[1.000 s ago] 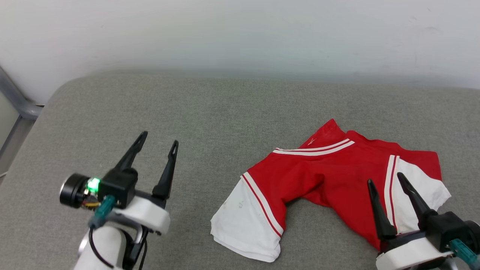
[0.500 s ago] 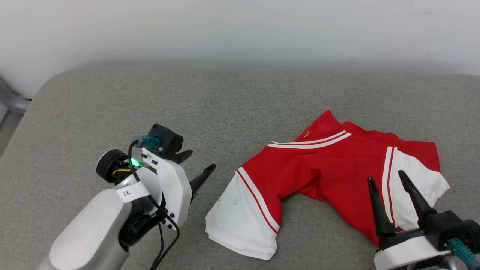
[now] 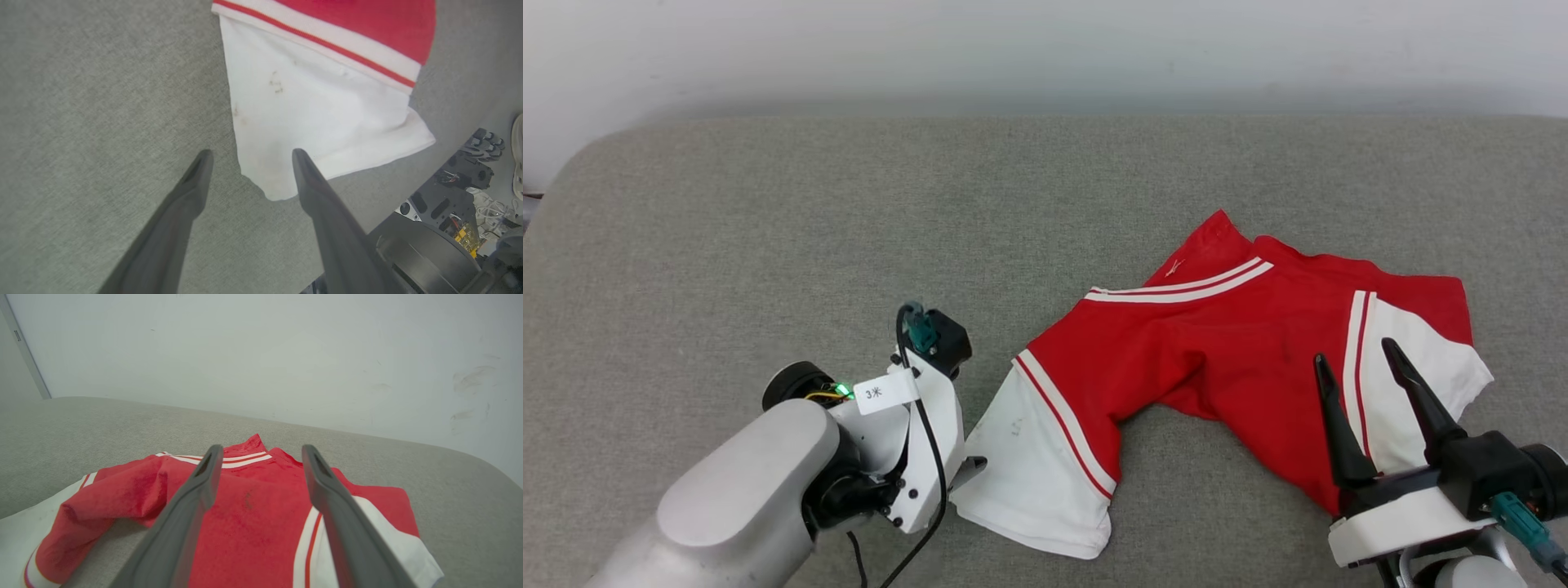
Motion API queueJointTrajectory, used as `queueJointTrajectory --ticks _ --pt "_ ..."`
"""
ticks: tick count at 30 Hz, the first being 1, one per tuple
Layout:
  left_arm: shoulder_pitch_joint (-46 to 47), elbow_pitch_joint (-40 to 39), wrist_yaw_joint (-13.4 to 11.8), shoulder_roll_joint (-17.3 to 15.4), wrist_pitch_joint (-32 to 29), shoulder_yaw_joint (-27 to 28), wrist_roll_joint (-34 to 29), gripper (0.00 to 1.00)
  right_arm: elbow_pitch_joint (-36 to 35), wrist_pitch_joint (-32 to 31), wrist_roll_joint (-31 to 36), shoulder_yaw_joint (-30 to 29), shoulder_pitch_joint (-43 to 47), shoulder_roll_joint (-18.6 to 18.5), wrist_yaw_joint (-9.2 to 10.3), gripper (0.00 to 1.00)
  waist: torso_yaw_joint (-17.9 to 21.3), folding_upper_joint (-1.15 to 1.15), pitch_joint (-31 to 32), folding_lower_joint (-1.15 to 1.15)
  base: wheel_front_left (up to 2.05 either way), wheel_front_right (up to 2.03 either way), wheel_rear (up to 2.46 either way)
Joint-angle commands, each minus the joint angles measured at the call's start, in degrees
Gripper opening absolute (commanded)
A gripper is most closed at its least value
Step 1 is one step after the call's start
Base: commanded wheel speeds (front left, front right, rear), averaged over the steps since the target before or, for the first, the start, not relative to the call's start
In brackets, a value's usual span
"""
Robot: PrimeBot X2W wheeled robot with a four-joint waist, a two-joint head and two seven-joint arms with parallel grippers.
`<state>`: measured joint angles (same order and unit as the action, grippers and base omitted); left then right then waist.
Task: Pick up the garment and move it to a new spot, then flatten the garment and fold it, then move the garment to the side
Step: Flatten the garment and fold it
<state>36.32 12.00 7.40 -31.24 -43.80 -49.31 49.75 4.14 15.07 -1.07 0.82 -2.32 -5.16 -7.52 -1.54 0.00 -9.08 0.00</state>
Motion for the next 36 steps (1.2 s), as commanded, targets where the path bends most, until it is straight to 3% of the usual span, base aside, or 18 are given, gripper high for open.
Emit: queueJointTrajectory --ticks 1,9,15,16,17,25,31,36 --pt "1.0 0.6 0.0 0.0 -0.2 -0.8 0.1 1.00 -0.1 0.1 0.1 0.2 -0.8 0.4 0.06 1.00 0.5 0.00 -0.6 0.00 0.00 0.00 0.00" --pt "2.3 5.9 0.0 -0.5 -1.1 -11.6 -0.2 1.00 -0.1 0.1 0.4 0.4 -2.3 0.7 0.06 1.00 2.1 0.00 -3.0 0.00 0.00 0.00 0.00" --pt "3.1 9.7 -0.1 -0.1 2.6 -17.2 -0.4 1.00 -0.1 0.1 0.6 0.3 -2.5 0.9 0.06 1.00 2.4 0.00 -3.8 0.00 0.00 0.00 0.00" --pt "3.7 10.1 -0.1 -0.1 3.5 -18.0 -0.5 0.31 -0.1 0.1 0.7 0.3 -2.5 1.0 0.06 1.00 2.3 0.00 -3.8 0.00 0.00 0.00 0.00" --pt "4.3 10.2 -0.1 -0.2 4.3 -18.6 -0.5 0.00 0.0 0.1 0.7 0.2 -2.5 1.0 0.06 1.00 2.2 0.00 -3.7 0.00 0.00 0.00 0.00" --pt "10.2 10.8 -0.1 -3.4 14.7 -15.6 2.1 0.00 0.0 0.1 1.0 -0.7 -1.3 1.1 0.06 1.00 0.5 0.00 -2.1 0.00 0.00 0.00 0.00" --pt "12.0 14.8 -0.3 -7.4 19.0 -13.7 1.1 0.00 -0.2 0.1 1.1 -1.3 -0.9 0.9 0.06 1.00 0.0 0.00 -1.7 0.00 0.00 0.00 0.00" --pt "12.2 19.5 -1.3 -8.7 21.0 -12.9 0.5 0.00 0.0 0.1 1.3 -1.1 -1.3 0.2 0.06 1.00 0.5 0.00 -2.4 0.00 0.00 0.00 0.00"
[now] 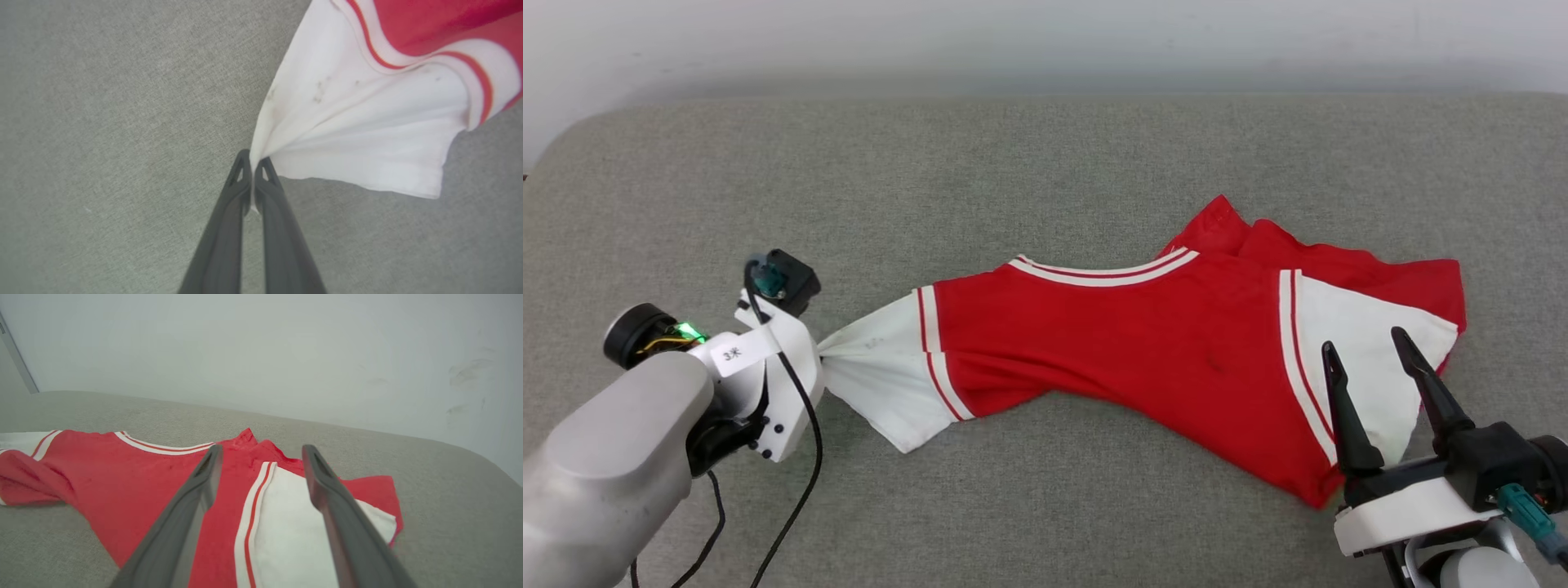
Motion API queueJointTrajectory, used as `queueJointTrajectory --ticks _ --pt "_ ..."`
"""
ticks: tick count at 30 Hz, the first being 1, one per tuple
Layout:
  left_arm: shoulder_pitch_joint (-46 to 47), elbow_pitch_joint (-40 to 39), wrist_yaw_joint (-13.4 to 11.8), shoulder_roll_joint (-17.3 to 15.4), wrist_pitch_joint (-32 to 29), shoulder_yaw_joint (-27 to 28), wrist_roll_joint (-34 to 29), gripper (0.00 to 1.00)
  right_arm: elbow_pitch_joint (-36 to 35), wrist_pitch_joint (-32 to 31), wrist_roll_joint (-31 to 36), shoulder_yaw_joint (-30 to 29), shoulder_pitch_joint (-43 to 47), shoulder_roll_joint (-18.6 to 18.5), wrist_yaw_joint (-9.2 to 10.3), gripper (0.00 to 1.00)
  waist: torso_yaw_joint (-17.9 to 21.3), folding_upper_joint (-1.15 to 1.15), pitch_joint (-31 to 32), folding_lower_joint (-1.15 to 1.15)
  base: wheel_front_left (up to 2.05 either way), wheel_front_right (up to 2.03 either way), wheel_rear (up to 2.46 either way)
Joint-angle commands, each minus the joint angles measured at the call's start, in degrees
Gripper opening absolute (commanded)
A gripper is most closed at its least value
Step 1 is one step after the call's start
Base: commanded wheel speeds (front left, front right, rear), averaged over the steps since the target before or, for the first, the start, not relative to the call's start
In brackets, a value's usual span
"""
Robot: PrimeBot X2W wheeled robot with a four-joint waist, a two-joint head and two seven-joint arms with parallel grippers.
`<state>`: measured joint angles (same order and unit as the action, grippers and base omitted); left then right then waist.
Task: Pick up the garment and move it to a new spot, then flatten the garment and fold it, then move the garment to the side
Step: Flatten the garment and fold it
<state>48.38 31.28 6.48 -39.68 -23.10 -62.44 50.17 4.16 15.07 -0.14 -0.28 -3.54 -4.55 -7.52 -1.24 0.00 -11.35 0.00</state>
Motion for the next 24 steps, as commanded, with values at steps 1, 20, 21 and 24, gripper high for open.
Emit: queueJointTrajectory --ticks 1,20,21,24 --pt "-0.1 3.7 -0.5 0.2 2.0 0.7 0.2 0.00 0.3 0.1 0.3 0.0 -0.6 -0.7 0.06 1.00 0.8 0.00 -0.9 0.00 0.00 0.00 0.00" --pt "-6.9 10.7 -5.1 6.1 29.1 5.4 0.5 1.00 1.9 0.1 -0.9 -4.1 1.1 -2.8 0.07 1.00 -0.1 0.00 4.5 0.00 0.00 0.00 0.00" --pt "-8.0 9.9 -5.8 5.9 30.4 5.9 1.0 1.00 1.9 0.1 -0.9 -4.6 1.2 -3.1 0.06 1.00 -0.4 0.00 5.0 0.00 0.00 0.00 0.00" --pt "-11.0 6.5 -8.9 5.0 34.3 7.7 1.8 1.00 1.3 0.1 -0.7 -5.7 0.7 -4.6 0.06 1.00 -1.3 0.00 6.4 0.00 0.00 0.00 0.00"
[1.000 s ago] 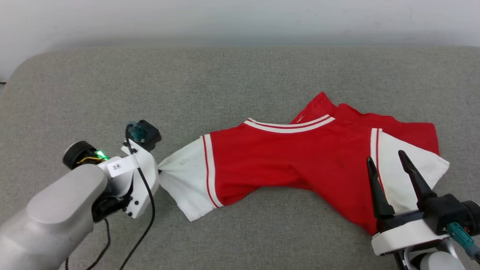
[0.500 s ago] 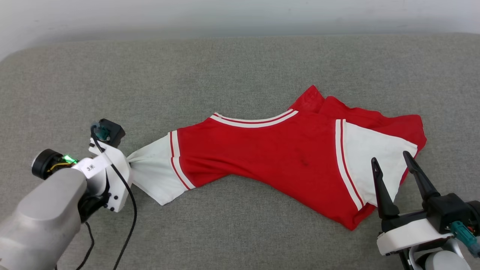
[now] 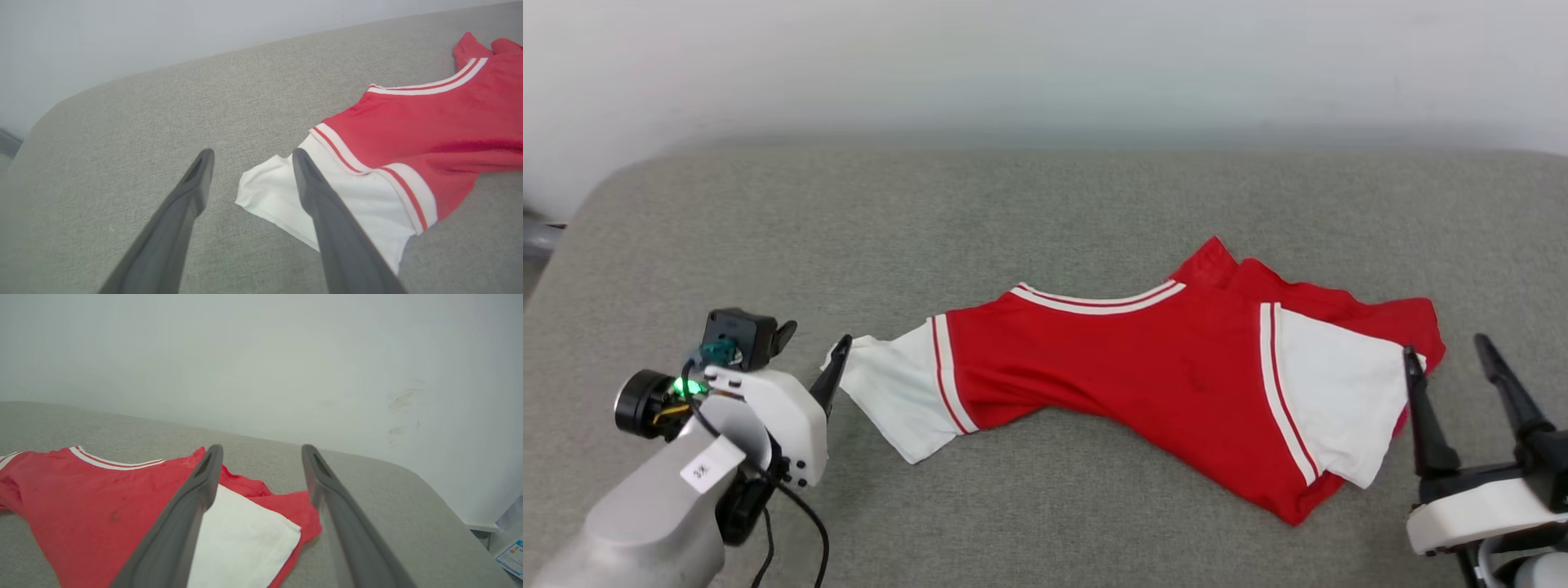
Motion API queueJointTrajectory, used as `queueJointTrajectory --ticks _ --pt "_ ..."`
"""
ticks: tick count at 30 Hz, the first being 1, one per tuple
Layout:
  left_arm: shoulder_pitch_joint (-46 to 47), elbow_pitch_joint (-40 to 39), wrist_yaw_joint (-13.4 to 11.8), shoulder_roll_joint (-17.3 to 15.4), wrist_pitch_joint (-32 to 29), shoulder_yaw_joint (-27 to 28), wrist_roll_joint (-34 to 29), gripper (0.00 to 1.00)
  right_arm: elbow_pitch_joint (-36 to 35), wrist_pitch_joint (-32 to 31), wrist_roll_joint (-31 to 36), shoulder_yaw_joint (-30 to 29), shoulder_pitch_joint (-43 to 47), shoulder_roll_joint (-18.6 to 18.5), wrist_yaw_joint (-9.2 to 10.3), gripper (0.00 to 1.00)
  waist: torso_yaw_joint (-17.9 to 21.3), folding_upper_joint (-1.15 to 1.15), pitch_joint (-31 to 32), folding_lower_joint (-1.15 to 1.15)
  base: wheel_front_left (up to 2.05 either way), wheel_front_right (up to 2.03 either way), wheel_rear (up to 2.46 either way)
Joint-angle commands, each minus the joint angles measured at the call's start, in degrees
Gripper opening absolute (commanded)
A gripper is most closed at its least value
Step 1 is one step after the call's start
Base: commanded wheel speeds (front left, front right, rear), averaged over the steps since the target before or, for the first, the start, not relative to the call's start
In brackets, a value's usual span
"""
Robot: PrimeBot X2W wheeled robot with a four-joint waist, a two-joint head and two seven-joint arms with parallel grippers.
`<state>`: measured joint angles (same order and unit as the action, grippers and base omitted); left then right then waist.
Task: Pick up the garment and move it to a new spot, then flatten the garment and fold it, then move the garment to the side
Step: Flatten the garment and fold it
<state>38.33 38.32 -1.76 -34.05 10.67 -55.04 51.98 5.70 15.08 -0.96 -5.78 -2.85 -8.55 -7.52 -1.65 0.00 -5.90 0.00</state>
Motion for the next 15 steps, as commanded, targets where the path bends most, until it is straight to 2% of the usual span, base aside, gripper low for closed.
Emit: queueJointTrajectory --ticks 1,2,4,7,11,12,13,15 --pt "-2.0 -2.0 -1.8 -1.0 1.4 0.8 0.0 1.00 -0.4 0.1 0.0 -0.5 -0.4 -1.4 0.07 1.00 -1.2 0.00 1.3 0.00 0.00 0.00 0.00" --pt "-2.0 -2.0 -1.8 -1.0 1.4 0.8 0.0 1.00 -0.4 0.1 0.0 -0.5 -0.4 -1.4 0.07 1.00 -1.2 0.00 1.3 0.00 0.00 0.00 0.00" --pt "-4.2 -5.4 -4.1 -1.5 2.7 2.1 0.5 1.00 -0.8 0.1 -0.4 -0.5 -1.5 -3.1 0.06 1.00 -1.6 0.00 1.8 0.00 0.00 0.00 0.00" --pt "-7.5 -11.2 -8.4 -2.4 4.1 4.2 -0.4 1.00 -0.8 -0.9 -1.9 0.0 -3.8 -6.3 0.07 1.00 -2.2 0.00 2.1 0.00 0.00 0.00 0.00" --pt "-11.7 -20.1 -14.1 -2.2 4.6 7.9 -4.0 1.00 -0.8 -5.8 -5.0 3.7 -7.5 -12.0 0.06 1.00 -3.2 0.00 1.9 0.00 0.00 0.00 0.00" --pt "-12.8 -22.2 -15.4 -1.9 4.6 9.2 -5.8 1.00 -0.7 -7.5 -6.3 5.0 -8.3 -13.6 0.07 1.00 -3.5 0.00 1.8 0.00 0.00 0.00 0.00" --pt "-17.7 -29.0 -18.9 0.1 4.5 14.0 -12.6 1.00 -0.1 -16.4 -12.9 10.3 -11.7 -20.3 0.07 1.00 -4.7 0.00 1.1 0.00 0.00 0.00 0.00" --pt "-19.8 -31.5 -20.2 1.7 4.5 16.4 -16.3 1.00 0.3 -21.6 -16.4 12.5 -12.9 -23.7 0.07 1.00 -5.3 0.00 0.7 0.00 0.00 0.00 0.00"
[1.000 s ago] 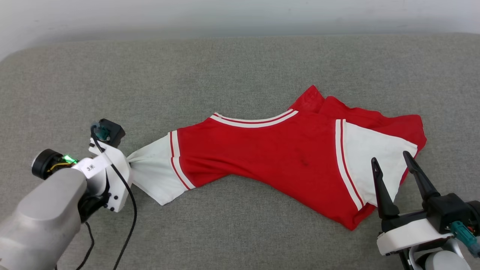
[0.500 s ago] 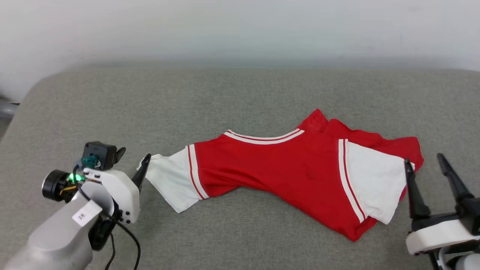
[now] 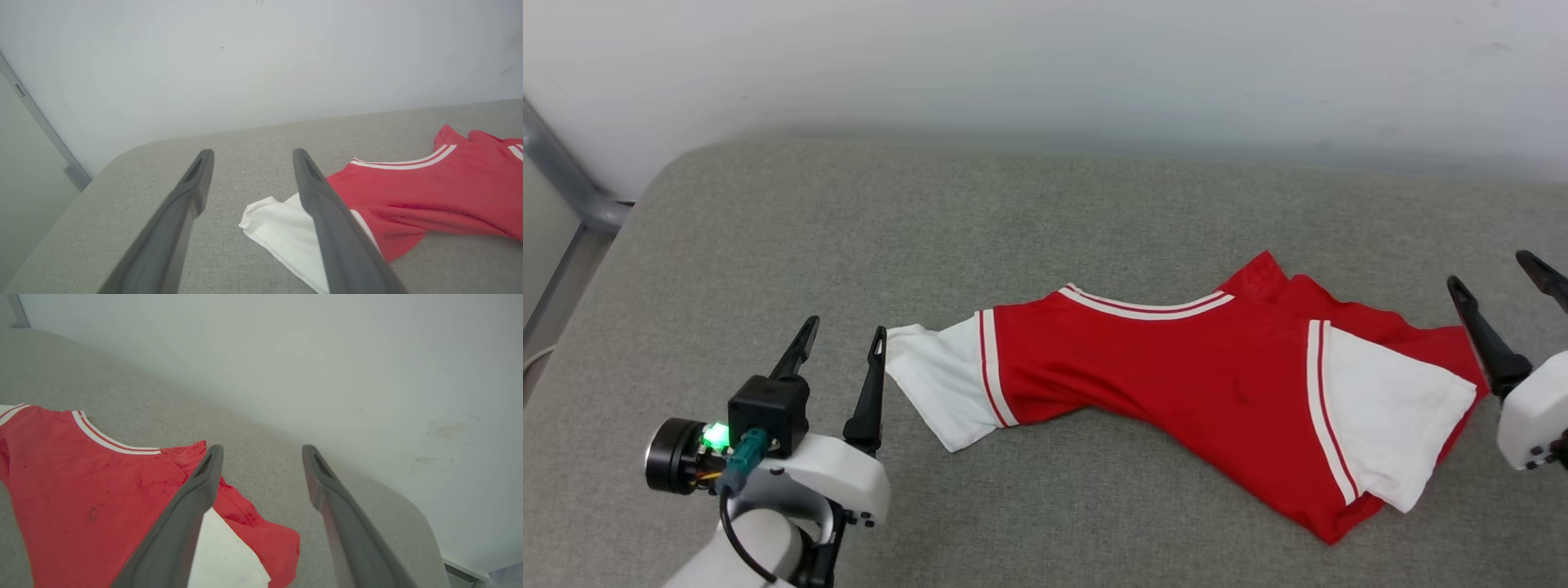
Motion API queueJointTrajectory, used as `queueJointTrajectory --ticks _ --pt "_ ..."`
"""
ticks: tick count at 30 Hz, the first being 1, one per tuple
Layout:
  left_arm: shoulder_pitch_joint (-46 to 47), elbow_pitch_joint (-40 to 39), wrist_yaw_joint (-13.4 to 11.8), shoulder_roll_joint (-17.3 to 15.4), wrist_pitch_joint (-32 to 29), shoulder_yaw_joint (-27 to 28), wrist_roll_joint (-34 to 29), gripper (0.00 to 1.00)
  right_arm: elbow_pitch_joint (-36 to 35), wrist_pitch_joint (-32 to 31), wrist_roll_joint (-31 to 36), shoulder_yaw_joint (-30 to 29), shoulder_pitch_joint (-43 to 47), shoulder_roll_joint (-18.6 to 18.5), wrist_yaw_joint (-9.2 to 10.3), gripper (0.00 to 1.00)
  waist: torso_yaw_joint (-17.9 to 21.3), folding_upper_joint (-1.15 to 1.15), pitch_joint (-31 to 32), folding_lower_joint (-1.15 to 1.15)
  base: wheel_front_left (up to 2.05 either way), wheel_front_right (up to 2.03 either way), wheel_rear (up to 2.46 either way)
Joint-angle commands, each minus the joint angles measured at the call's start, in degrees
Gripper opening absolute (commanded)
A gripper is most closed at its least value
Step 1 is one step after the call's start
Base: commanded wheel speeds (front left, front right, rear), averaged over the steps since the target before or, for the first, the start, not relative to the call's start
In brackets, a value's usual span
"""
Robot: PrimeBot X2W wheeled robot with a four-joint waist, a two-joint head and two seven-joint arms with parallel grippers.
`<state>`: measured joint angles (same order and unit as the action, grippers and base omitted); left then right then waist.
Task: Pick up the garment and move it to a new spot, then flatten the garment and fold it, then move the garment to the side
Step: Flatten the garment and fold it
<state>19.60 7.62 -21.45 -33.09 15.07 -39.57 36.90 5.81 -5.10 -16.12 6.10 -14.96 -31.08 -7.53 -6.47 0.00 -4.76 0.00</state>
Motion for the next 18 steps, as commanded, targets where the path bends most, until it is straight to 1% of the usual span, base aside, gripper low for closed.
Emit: queueJointTrajectory --ticks 1,3,5,9,13,16,18 --pt "-1.1 -0.8 -0.5 0.7 0.1 1.0 -1.2 1.00 0.2 -1.4 -1.2 0.6 -0.8 -1.2 0.08 1.00 -0.5 0.00 -0.4 0.00 0.00 0.00 0.00" --pt "-3.3 -2.7 -1.3 2.4 0.1 3.6 -4.3 1.00 0.8 -6.7 -4.3 2.5 -1.5 -4.5 0.08 1.00 -1.0 0.00 -1.0 0.00 0.00 0.00 0.00" --pt "-5.2 -4.3 -1.5 4.1 0.1 6.2 -7.0 1.00 1.4 -12.4 -7.0 4.5 -1.6 -7.7 0.08 1.00 -1.5 0.00 -1.6 0.00 0.00 0.00 0.00" --pt "-8.5 -6.3 -0.6 7.7 0.1 10.7 -11.5 1.00 1.8 -22.1 -12.5 7.0 -1.7 -12.5 0.08 1.00 -2.4 0.00 -3.5 0.00 0.00 0.00 0.00" --pt "-10.5 -6.9 1.5 11.3 0.1 14.9 -14.8 1.00 3.1 -27.7 -15.6 8.1 -1.8 -14.7 0.08 1.00 -3.4 0.00 -5.8 0.00 0.00 0.00 0.00" --pt "-11.0 -6.9 3.5 13.8 0.1 17.2 -17.0 1.00 4.6 -29.7 -16.5 8.4 -2.7 -15.0 0.08 1.00 -4.4 0.00 -7.8 0.00 0.00 0.00 0.00" --pt "-10.7 -6.7 4.9 15.4 0.1 18.4 -18.5 1.00 5.9 -30.3 -16.0 8.8 -3.4 -14.9 0.08 1.00 -5.1 0.00 -9.2 0.00 0.00 0.00 0.00"
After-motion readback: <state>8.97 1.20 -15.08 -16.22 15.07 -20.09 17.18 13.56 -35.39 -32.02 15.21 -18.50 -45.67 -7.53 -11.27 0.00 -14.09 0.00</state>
